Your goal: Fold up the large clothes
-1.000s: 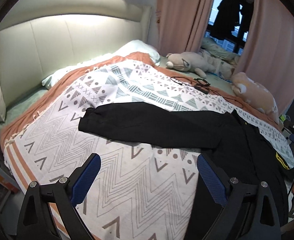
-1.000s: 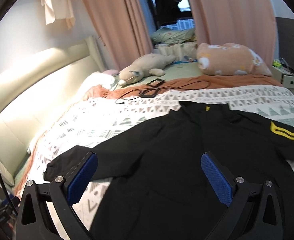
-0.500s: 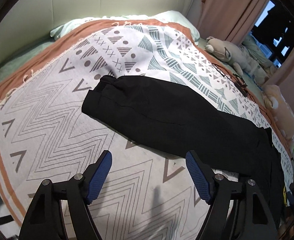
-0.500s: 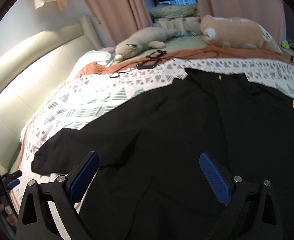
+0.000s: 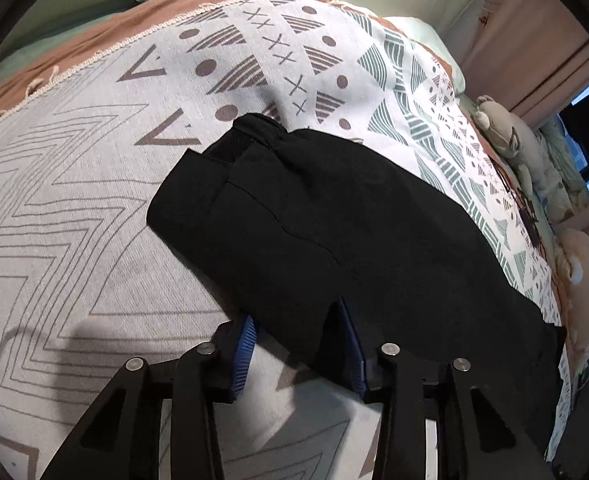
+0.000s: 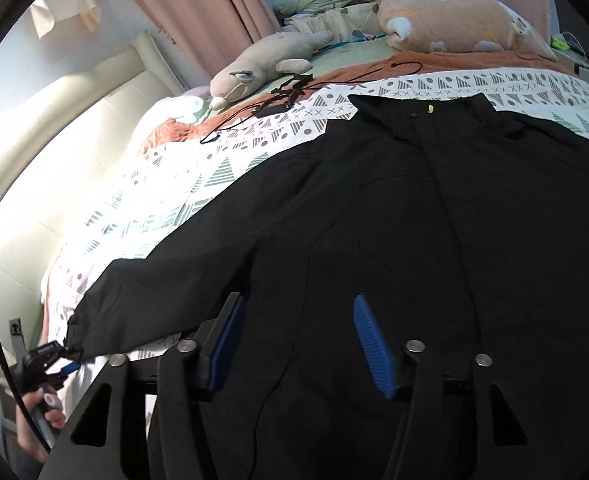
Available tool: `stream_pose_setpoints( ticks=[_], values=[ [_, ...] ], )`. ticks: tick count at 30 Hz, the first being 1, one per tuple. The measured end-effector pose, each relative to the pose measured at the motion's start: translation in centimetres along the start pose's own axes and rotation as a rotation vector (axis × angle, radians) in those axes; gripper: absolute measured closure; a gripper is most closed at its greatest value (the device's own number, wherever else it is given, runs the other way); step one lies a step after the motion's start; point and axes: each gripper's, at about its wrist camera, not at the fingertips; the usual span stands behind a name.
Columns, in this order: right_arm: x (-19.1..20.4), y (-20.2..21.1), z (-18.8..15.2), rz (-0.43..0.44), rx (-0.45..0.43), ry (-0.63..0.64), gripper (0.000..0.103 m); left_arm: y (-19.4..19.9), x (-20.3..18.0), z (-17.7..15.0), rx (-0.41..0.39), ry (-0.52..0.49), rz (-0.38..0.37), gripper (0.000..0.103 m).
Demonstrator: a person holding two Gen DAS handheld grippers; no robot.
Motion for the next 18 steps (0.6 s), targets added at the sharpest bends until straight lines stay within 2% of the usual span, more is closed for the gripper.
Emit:
stream_pose_setpoints(
  ticks=[1, 4, 6, 9, 15, 18],
  values=[
    [0.3, -0.5, 0.0, 0.014, 0.008, -0.006, 0.063, 0.0, 0.2, 0.3, -0.007, 0.003, -0.006, 0.090],
    [1.1, -2.3, 0.1, 0.059, 0.037, -0.027, 0.077, 1.0, 0.6, 0.8, -0.041, 0.005, -0.041, 0.100],
    [1.5, -3.8, 0.2, 0.098, 0.065, -0.047, 0.084, 2.0, 0.2, 1.3, -0.063, -0.015, -0.045, 0.101],
    [2.0, -6.1, 0.3, 0.142, 0.112, -0.090, 0.086, 4.0, -0.5, 2.7, -0.094, -0.025, -0.079, 0.102],
    [2.5, -10.6, 0.2, 0.161, 0.175, -0.133, 0.086, 9.4, -4.4, 5.9, -0.190, -0.119, -0.141, 0.103],
    [3.0, -14.0, -1.0, 0.138, 0.263, -0.099, 0.086, 12.0, -7.1, 7.0, -0.227, -0.175, -0.170, 0.103]
  ],
)
Point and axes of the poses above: each gripper's, at about its wrist camera, not at the fingertips, and y roughly against the way its jaws point, x to its left, z to its top, and after that the axes turned 10 degrees about -y, right-handed
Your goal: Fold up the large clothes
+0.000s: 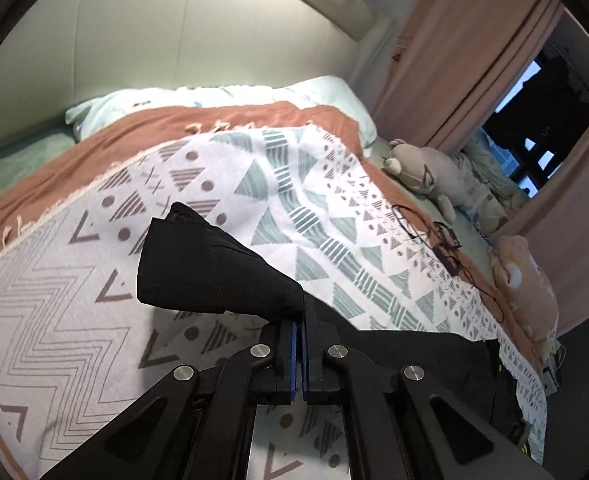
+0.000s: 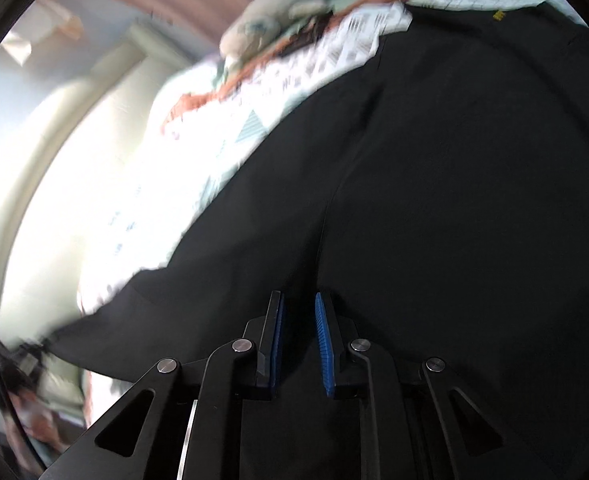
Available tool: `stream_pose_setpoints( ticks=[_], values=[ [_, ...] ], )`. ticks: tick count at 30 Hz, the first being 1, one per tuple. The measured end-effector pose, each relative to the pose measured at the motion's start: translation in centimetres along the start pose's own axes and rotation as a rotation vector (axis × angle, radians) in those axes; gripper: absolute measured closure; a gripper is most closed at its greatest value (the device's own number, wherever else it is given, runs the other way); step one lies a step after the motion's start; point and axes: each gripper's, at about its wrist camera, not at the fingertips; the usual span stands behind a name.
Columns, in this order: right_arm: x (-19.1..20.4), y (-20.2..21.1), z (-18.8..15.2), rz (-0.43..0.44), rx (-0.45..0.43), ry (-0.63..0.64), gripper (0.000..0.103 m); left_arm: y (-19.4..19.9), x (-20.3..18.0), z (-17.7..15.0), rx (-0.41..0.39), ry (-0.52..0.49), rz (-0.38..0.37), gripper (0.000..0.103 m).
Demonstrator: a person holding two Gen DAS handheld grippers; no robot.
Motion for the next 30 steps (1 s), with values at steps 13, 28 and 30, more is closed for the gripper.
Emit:
stream_pose_setpoints(
  ticks=[13, 28, 30],
  values=[
    [-2.8, 7.4, -0.7, 0.081, -0.033, -0.119, 0.075, 8.2, -16.2, 4.8, -0.109, -0.185, -0.195, 0.103],
    [-11.8, 24.8, -0.1, 0.057, -0.299, -0.213, 0.058, 12.3, -36.3, 2.1, -0.087, -0.404, -0.411, 0.103],
    [-13.7, 26.0, -0.2, 0.046, -0.325, -0.240, 0.058, 12.2, -38.4, 1.2, -0.073, -0.433, -0.427, 0.103]
  ],
)
Point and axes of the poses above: each gripper's, at about its wrist camera, not at the fingertips, and y roughly against the way its jaws point, x to its left, z to its top, and after that the axes turned 10 degrees about -y, right-handed
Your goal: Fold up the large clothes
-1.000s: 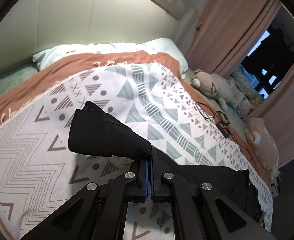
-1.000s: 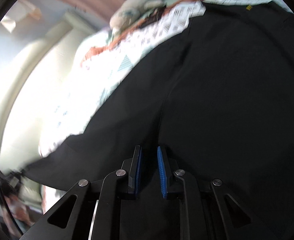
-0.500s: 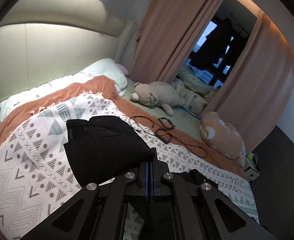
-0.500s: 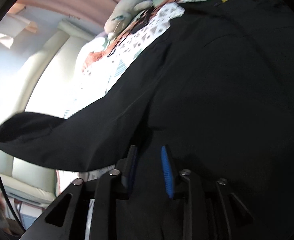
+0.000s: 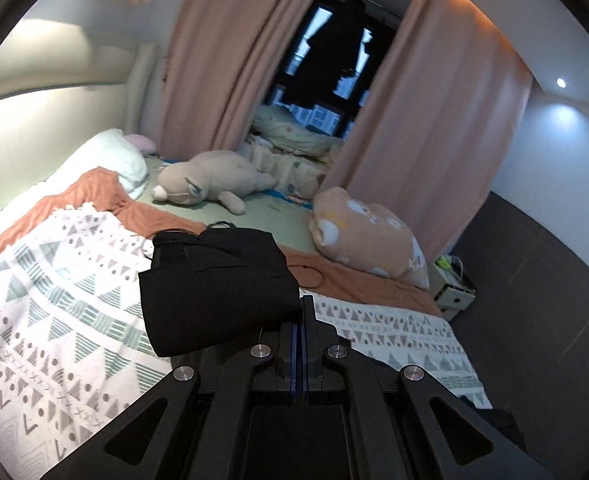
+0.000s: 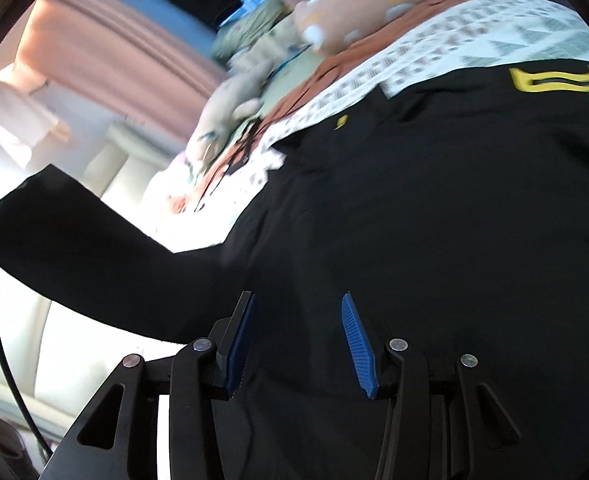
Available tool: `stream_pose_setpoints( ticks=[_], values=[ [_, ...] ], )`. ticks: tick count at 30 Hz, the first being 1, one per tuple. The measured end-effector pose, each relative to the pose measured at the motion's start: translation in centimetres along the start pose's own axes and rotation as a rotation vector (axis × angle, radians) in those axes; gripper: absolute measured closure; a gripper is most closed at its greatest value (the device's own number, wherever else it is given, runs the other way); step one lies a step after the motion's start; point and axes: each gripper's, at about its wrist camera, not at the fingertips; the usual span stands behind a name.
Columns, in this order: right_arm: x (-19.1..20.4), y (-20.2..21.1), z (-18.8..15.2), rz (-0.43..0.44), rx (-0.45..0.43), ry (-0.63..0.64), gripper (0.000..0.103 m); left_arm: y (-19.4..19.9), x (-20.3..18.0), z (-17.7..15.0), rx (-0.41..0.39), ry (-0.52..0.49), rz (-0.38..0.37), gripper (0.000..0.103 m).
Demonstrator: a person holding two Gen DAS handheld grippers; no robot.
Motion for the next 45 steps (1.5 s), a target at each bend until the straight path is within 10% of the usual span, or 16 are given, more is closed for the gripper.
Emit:
stream_pose_setpoints(
  ticks=[15, 21, 26, 45],
  values=[
    [-11.4, 2.0, 6.1, -0.040, -0.128, -0.299, 0.057, -12.3, -11.4, -3.8, 0.157, -0.049, -0.183, 0.103],
    [-13.3, 2.5, 6.8, -0.053, -0.137, -0.301, 0.057, -19.3, -13.5, -8.4, 0.334, 0.020, -0.288, 0.102],
    [-14.4, 3.2, 7.1, -0.066, -0.144, -0.327, 0.057, -22.9, -14.2, -13.6, 0.496, 0.119, -0.392, 0.036],
    [-5.7, -0.1, 4.4, -0.139, -0.087, -0.027, 0.053, -9.3, 3.0, -21.9, 0.338, 0.208, 0.017, 0.027]
  ],
)
Point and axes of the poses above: each gripper's, at about its wrist camera, not at the fingertips, and y roughly against the way its jaws point, x to its left, z to its top, and after that the axes turned 10 degrees about -y, right-handed
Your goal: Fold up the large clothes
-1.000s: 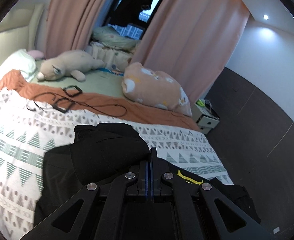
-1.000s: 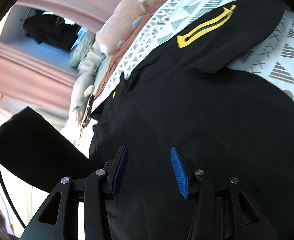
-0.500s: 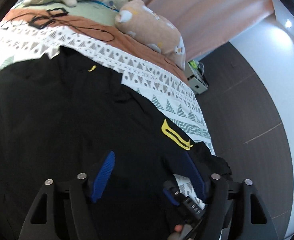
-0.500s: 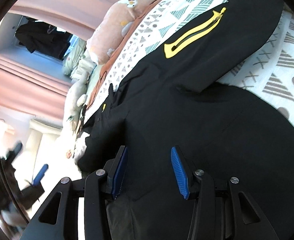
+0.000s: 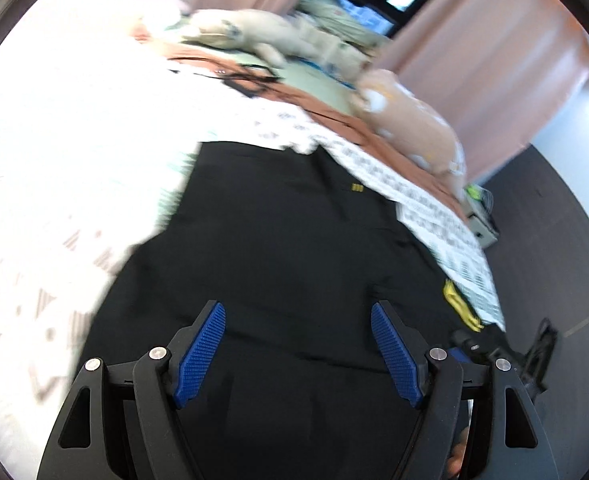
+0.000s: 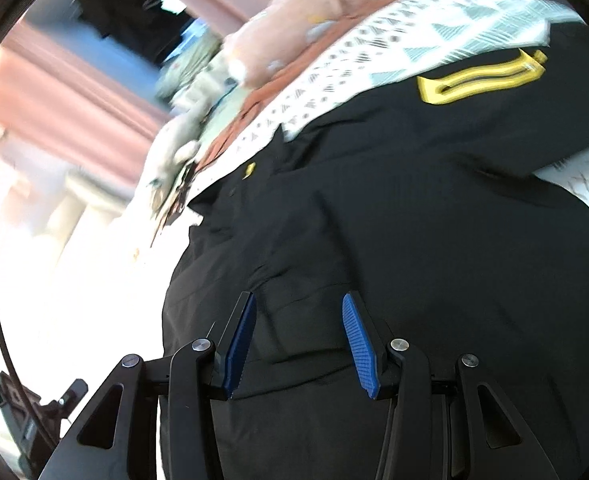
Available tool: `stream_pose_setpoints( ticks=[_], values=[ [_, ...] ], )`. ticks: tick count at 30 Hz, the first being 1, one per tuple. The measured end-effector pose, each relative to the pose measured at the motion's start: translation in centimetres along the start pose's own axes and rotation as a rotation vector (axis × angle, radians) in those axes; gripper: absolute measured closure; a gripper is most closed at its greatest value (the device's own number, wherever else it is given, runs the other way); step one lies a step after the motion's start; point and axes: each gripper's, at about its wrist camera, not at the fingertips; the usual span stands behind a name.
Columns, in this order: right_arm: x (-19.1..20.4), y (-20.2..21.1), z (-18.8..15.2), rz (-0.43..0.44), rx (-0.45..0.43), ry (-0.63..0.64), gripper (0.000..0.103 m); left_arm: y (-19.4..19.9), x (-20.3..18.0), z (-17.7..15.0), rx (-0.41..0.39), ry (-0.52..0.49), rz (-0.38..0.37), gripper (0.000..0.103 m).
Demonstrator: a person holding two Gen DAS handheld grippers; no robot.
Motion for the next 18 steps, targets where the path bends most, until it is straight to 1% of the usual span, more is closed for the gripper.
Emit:
stream_pose_setpoints(
  ticks=[1, 2, 3, 4, 8, 10, 12, 14, 16, 17, 18],
  values=[
    [0.7, -0.3, -0.3, -0.014, -0.001, 0.028, 0.041, 0.4, 1.1, -0.3, -0.002, 0.014, 0.019, 0.027],
    [1.7, -0.7, -0.7, -0.035, -0.004, 0.070, 0.035, 1.0, 2.2, -0.5, -0.006, 0.026, 0.032, 0.027],
    [2.6, -1.2, -1.1, -0.050, -0.003, 0.107, 0.028, 1.8, 3.2, -0.9, -0.013, 0.037, 0.045, 0.027],
    [3.1, -1.5, -1.4, -0.060, 0.001, 0.132, 0.026, 2.4, 4.2, -1.2, -0.018, 0.044, 0.059, 0.027],
    [5.0, -3.9, -2.9, -0.141, 0.027, 0.225, 0.025, 5.0, 7.2, -2.5, -0.024, 0.063, 0.120, 0.027],
    [5.6, -5.6, -3.8, -0.209, 0.044, 0.281, 0.025, 6.5, 8.5, -3.2, -0.032, 0.073, 0.148, 0.027],
    [6.1, -7.1, -4.7, -0.257, 0.061, 0.338, 0.025, 7.8, 9.6, -3.7, -0.046, 0.087, 0.169, 0.027],
    [6.1, -8.7, -5.5, -0.337, 0.079, 0.397, 0.025, 9.4, 10.8, -4.3, -0.060, 0.101, 0.185, 0.027],
    [5.9, -9.5, -6.1, -0.389, 0.086, 0.435, 0.026, 10.8, 11.9, -5.0, -0.067, 0.122, 0.211, 0.027],
    [5.7, -9.6, -6.3, -0.401, 0.083, 0.449, 0.026, 11.5, 12.5, -5.4, -0.066, 0.131, 0.221, 0.027],
    [5.6, -9.5, -6.5, -0.416, 0.065, 0.461, 0.037, 12.1, 12.9, -5.7, -0.067, 0.138, 0.229, 0.027]
  ],
)
Point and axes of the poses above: each gripper's, at about its wrist camera, not at the fingertips, and y roughly against the way its jaws point, x to its left, z to its top, and after that the axes turned 10 degrees about -y, right-handed
